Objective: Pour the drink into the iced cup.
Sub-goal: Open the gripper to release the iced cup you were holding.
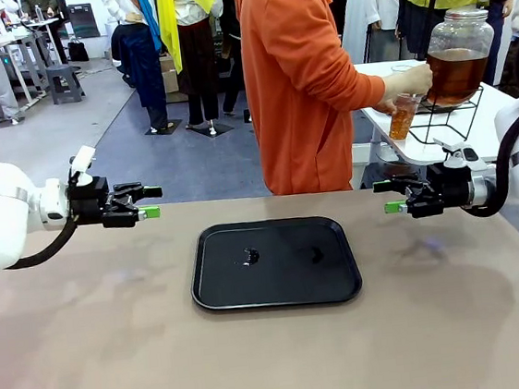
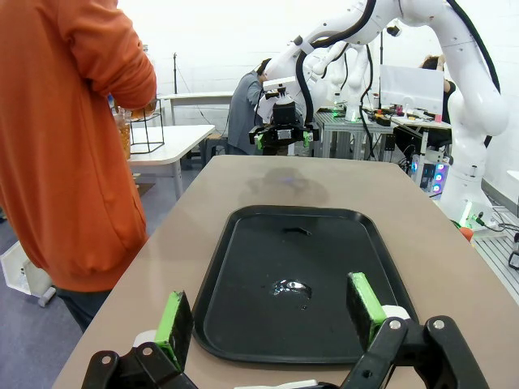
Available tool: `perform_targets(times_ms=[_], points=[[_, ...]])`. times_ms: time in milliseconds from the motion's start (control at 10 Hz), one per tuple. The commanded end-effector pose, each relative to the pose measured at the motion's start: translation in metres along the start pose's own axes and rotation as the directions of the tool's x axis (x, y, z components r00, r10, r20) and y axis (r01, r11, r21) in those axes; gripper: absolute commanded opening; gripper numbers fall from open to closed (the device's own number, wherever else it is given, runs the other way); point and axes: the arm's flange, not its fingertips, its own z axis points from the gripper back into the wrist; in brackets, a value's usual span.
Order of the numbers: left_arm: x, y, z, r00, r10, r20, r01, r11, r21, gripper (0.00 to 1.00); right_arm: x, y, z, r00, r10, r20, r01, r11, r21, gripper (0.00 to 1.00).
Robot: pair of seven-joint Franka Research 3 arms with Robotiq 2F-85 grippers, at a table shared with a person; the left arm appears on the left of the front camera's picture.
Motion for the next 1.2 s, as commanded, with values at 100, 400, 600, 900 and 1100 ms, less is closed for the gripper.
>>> perform_targets(times_ms=[100, 400, 600, 900, 1100], points=[[0.0043, -0.0008, -0.0011, 1.000, 0.003, -0.007, -0.003, 1.000, 0.006, 1.00, 0.0032, 0.0000, -0.0013, 1.000, 0.002, 0.003, -0.002, 1.000, 0.001, 1.00], [0.0043, -0.0008, -0.0011, 1.000, 0.003, -0.007, -0.003, 1.000, 0.006, 1.00, 0.0032, 0.0000, -0.0013, 1.000, 0.002, 0.003, -0.002, 1.000, 0.001, 1.00], [0.0043, -0.0008, -0.0011, 1.000, 0.003, -0.007, -0.003, 1.000, 0.006, 1.00, 0.0032, 0.0000, -0.0013, 1.000, 0.002, 0.003, -0.002, 1.000, 0.001, 1.00], [0.0043, -0.0008, -0.0011, 1.000, 0.003, -0.007, -0.003, 1.000, 0.006, 1.00, 0.0032, 0.0000, -0.0013, 1.000, 0.002, 0.003, -0.002, 1.000, 0.001, 1.00], [0.0043, -0.0008, -0.0011, 1.000, 0.003, -0.007, -0.003, 1.000, 0.006, 1.00, 0.0032, 0.0000, -0.0013, 1.000, 0.002, 0.003, -0.002, 1.000, 0.001, 1.00]])
